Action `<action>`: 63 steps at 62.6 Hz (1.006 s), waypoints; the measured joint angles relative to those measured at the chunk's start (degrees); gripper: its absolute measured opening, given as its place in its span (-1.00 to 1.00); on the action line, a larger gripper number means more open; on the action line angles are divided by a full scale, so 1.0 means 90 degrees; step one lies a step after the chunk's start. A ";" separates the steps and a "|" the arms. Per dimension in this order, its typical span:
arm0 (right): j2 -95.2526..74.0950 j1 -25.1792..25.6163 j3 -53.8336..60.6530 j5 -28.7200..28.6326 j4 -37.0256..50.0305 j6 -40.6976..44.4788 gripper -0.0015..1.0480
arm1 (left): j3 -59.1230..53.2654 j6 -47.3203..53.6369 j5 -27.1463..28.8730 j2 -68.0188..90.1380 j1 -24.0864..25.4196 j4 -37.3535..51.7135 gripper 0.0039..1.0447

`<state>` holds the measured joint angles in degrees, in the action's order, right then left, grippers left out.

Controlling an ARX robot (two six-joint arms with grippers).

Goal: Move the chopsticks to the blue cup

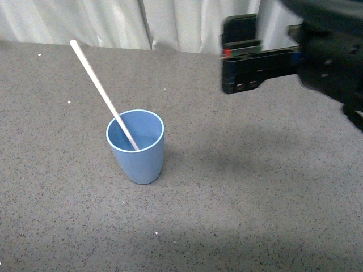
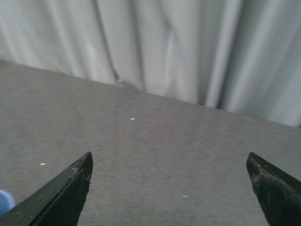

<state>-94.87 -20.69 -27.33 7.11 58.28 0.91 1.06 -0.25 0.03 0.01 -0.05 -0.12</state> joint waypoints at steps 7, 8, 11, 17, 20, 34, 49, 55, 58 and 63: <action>0.0325 0.0282 0.0425 0.0838 0.0425 0.0041 0.68 | 0.0000 0.0000 0.0000 0.0000 0.0000 0.0000 0.88; 0.0350 0.0306 0.0493 0.0950 0.0595 0.0036 0.63 | 0.0000 0.0000 -0.0002 0.0000 0.0000 0.0000 0.88; 0.0505 0.0391 0.0687 0.1005 0.0889 0.0017 0.50 | 0.0000 0.0002 -0.0007 0.0000 0.0000 0.0000 0.88; 0.1124 0.0641 0.1124 0.0821 0.0957 -0.0010 0.16 | 0.0000 0.0000 -0.0005 0.0000 0.0000 0.0000 0.88; 0.1358 0.0736 0.1302 0.0729 0.0925 -0.0012 0.02 | 0.0000 0.0000 -0.0005 0.0000 0.0000 0.0000 0.88; 0.2562 0.1226 0.2096 0.0272 0.0430 -0.0027 -0.76 | 0.0000 0.0000 -0.0005 0.0000 0.0000 0.0000 0.88; 0.3980 0.1605 0.2606 -0.0126 -0.0459 -0.0032 -0.98 | 0.0000 0.0000 -0.0005 0.0000 0.0000 0.0000 0.88; 0.4464 0.1710 0.2722 -0.0219 -0.0818 -0.0032 -0.98 | 0.0000 0.0002 -0.0005 0.0000 0.0000 0.0000 0.88; 0.4728 0.1858 0.2778 -0.0442 -0.1030 -0.0034 -0.98 | 0.0000 0.0002 -0.0005 0.0000 0.0000 0.0000 0.88; 0.5166 0.2178 0.2858 -0.0758 -0.1387 -0.0032 -0.98 | 0.0000 0.0000 -0.0005 0.0000 0.0000 0.0000 0.88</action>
<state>-48.38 -1.08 -1.61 0.30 45.80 0.62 1.06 -0.25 -0.01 0.01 -0.05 -0.12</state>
